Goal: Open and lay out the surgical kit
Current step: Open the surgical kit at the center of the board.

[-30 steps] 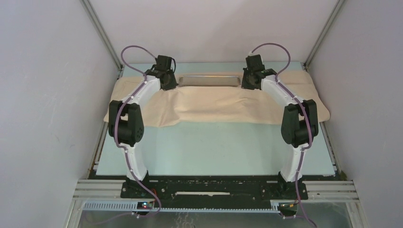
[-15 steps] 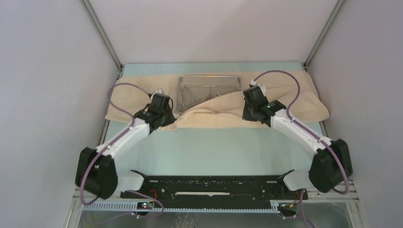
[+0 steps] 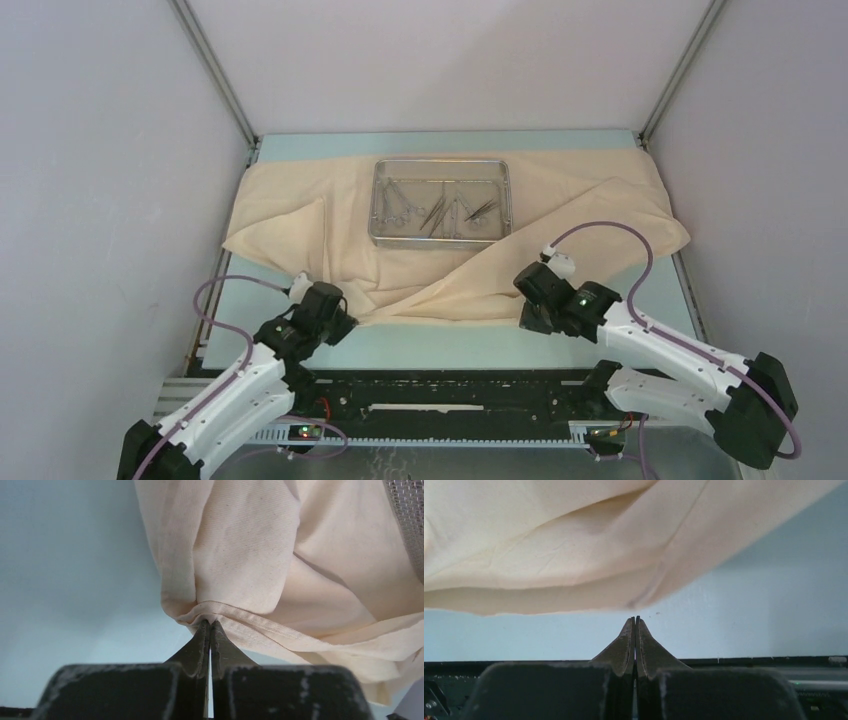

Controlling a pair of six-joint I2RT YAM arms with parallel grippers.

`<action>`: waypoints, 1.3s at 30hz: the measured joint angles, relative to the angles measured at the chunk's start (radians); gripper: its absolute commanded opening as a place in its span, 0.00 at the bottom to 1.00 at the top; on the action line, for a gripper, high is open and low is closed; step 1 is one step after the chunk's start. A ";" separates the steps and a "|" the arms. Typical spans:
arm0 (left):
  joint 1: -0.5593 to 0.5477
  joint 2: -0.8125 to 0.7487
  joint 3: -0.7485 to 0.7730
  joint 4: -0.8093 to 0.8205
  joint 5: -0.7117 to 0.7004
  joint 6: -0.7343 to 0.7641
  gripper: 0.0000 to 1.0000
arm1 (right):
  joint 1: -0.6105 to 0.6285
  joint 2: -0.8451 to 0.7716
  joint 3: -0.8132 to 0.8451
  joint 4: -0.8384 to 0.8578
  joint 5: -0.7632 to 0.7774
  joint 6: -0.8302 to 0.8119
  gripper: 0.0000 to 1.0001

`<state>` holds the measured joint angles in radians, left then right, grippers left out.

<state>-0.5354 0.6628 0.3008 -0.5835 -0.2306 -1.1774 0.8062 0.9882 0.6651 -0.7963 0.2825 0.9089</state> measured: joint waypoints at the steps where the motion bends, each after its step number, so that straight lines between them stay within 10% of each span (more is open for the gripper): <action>1: -0.001 -0.010 -0.002 -0.011 -0.002 -0.010 0.00 | 0.007 -0.008 -0.006 -0.008 -0.001 0.013 0.03; 13: -0.030 -0.095 -0.002 -0.163 -0.021 -0.148 0.00 | 0.017 -0.057 0.083 -0.067 0.032 0.048 0.53; 19: -0.061 -0.142 -0.002 -0.243 -0.029 -0.197 0.04 | -0.043 0.079 0.174 -0.007 0.030 -0.014 0.56; 25: -0.086 -0.162 0.006 -0.321 -0.029 -0.220 0.36 | -0.119 0.170 0.175 0.051 0.005 -0.066 0.57; 33: -0.080 -0.190 0.266 -0.467 -0.137 -0.148 0.55 | -0.263 0.186 0.175 0.114 -0.039 -0.130 0.59; 39: 0.163 0.013 0.391 -0.368 -0.147 0.058 0.56 | -0.267 0.186 0.175 0.145 -0.073 -0.167 0.60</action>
<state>-0.3729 0.6754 0.6918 -0.9516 -0.3779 -1.1198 0.5396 1.1744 0.8406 -0.6514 0.2096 0.7418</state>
